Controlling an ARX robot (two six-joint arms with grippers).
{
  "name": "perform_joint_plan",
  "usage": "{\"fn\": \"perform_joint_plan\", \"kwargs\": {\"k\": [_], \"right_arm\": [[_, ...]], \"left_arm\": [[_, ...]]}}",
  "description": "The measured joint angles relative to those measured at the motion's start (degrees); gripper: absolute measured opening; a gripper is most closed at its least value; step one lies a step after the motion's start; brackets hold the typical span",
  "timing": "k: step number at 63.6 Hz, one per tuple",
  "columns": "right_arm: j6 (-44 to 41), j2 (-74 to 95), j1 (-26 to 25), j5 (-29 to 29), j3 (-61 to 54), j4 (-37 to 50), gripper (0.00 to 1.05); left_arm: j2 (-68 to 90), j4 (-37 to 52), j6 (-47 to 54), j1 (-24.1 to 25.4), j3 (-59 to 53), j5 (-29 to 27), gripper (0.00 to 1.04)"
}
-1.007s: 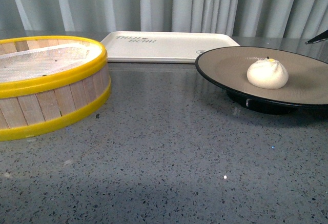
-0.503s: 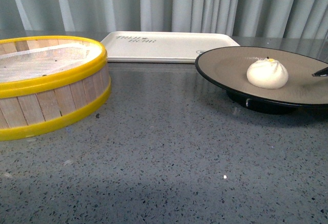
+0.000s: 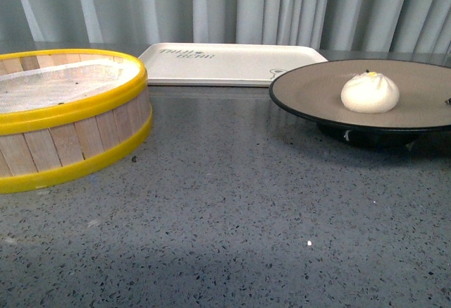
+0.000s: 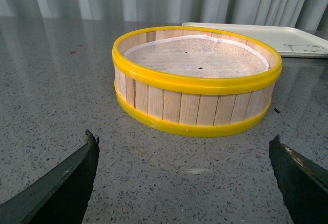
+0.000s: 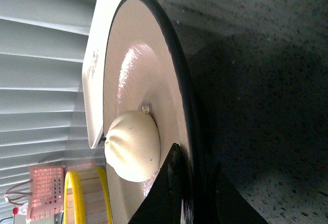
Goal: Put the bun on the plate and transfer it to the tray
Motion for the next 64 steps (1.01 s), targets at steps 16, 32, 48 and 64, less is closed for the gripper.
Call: {"fn": "perform_joint_plan", "kwargs": {"k": [16, 32, 48, 64], "right_arm": [[1.3, -1.3, -1.8, -1.5, 6.2, 7.3, 0.03], [7.6, 14.6, -2.6, -1.0, 22.8, 9.1, 0.03], [11.5, 28.6, 0.8, -0.3, 39.4, 3.1, 0.03], [11.9, 40.2, 4.9, -1.7, 58.7, -8.0, 0.03]], "left_arm": [[0.0, 0.0, 0.0, 0.0, 0.0, 0.0, 0.98], [0.0, 0.0, 0.0, 0.0, 0.0, 0.0, 0.98], [0.0, 0.0, 0.0, 0.0, 0.0, 0.0, 0.98], [0.0, 0.0, 0.0, 0.0, 0.0, 0.0, 0.98]]}}
